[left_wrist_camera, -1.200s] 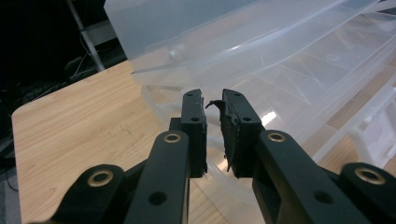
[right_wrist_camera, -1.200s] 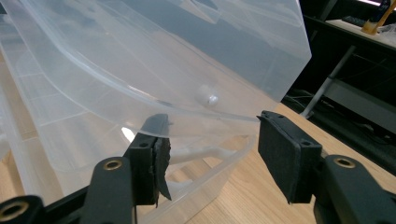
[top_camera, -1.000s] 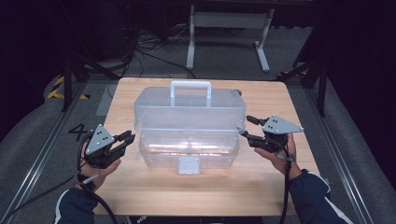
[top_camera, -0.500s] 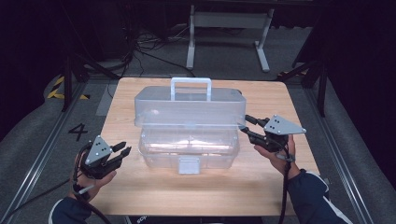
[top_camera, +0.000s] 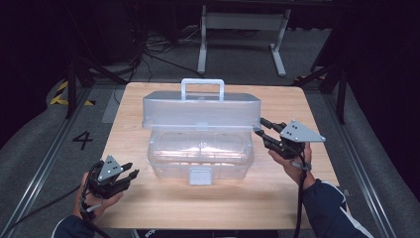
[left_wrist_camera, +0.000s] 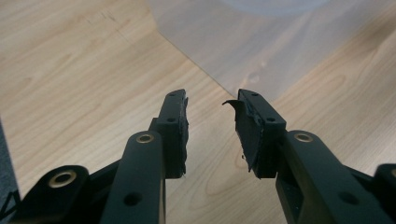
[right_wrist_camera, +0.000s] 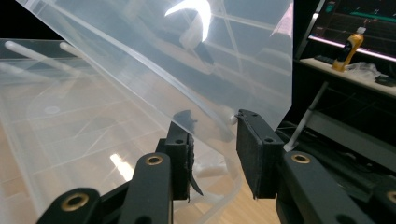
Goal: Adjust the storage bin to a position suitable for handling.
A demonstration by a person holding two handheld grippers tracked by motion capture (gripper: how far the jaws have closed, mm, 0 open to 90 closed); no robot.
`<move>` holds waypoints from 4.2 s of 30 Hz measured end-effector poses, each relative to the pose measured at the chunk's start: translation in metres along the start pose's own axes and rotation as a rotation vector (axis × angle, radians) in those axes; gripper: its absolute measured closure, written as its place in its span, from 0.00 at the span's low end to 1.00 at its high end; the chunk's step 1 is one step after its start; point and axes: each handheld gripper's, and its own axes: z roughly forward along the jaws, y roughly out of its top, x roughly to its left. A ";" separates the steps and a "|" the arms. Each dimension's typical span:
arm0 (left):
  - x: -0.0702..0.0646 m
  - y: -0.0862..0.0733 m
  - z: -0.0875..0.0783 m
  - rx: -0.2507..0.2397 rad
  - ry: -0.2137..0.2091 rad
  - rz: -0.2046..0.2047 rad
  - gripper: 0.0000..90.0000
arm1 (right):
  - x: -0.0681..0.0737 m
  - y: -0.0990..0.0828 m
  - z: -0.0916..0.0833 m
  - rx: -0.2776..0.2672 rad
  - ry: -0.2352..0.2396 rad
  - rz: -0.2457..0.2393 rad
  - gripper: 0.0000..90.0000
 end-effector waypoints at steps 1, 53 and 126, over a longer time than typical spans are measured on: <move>0.000 -0.002 0.002 0.010 -0.008 0.005 0.70 | 0.000 0.001 0.001 -0.006 -0.006 0.003 0.75; 0.006 -0.023 0.046 0.054 -0.072 -0.104 0.26 | -0.029 0.043 0.039 -0.032 -0.185 0.035 0.86; 0.004 -0.023 0.047 0.060 -0.074 -0.101 0.22 | -0.073 0.063 0.085 0.039 -0.204 0.122 0.93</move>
